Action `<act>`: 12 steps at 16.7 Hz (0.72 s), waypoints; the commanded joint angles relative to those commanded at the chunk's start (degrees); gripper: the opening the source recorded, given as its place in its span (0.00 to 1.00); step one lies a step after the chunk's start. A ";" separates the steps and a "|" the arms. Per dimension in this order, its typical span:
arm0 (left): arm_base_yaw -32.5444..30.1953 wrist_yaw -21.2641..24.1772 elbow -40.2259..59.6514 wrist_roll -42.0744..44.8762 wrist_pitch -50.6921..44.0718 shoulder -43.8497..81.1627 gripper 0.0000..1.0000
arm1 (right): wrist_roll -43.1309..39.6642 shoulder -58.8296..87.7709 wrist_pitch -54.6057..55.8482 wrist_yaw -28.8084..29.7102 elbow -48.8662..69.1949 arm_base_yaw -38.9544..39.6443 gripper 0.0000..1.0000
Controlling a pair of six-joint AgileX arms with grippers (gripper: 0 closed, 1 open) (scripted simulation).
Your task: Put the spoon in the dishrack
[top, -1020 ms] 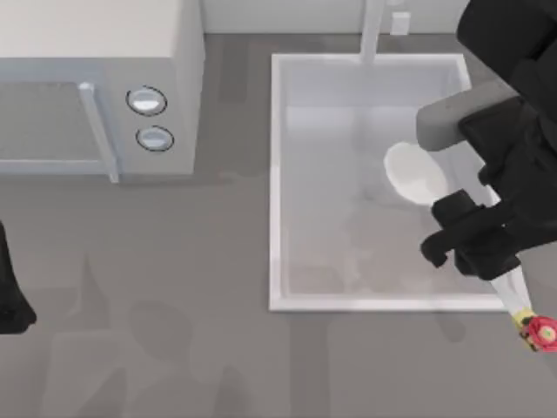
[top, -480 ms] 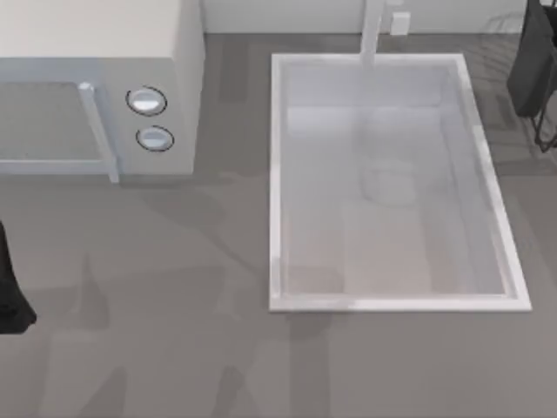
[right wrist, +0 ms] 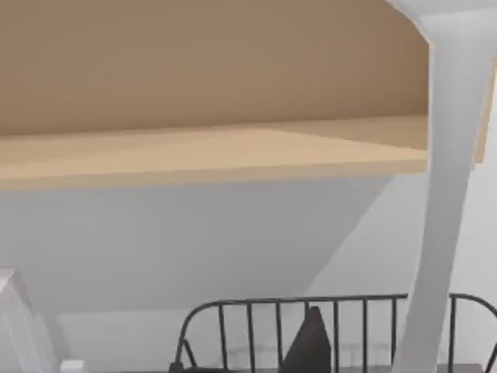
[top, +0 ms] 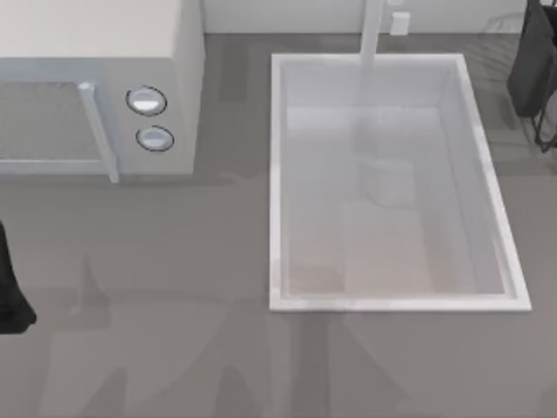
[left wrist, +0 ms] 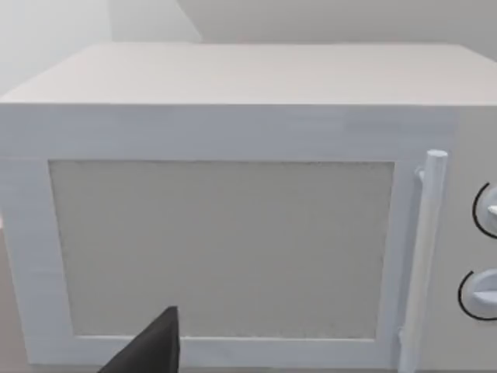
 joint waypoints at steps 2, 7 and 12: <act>0.00 0.00 0.00 0.00 0.00 0.00 1.00 | -0.27 -2.10 3.60 -2.01 -1.18 -3.54 0.00; 0.00 0.00 0.00 0.00 0.00 0.00 1.00 | -0.33 -2.83 4.74 -2.68 -1.59 -4.65 0.00; 0.00 0.00 0.00 0.00 0.00 0.00 1.00 | -0.06 1.23 8.44 -1.09 -1.72 -3.28 0.00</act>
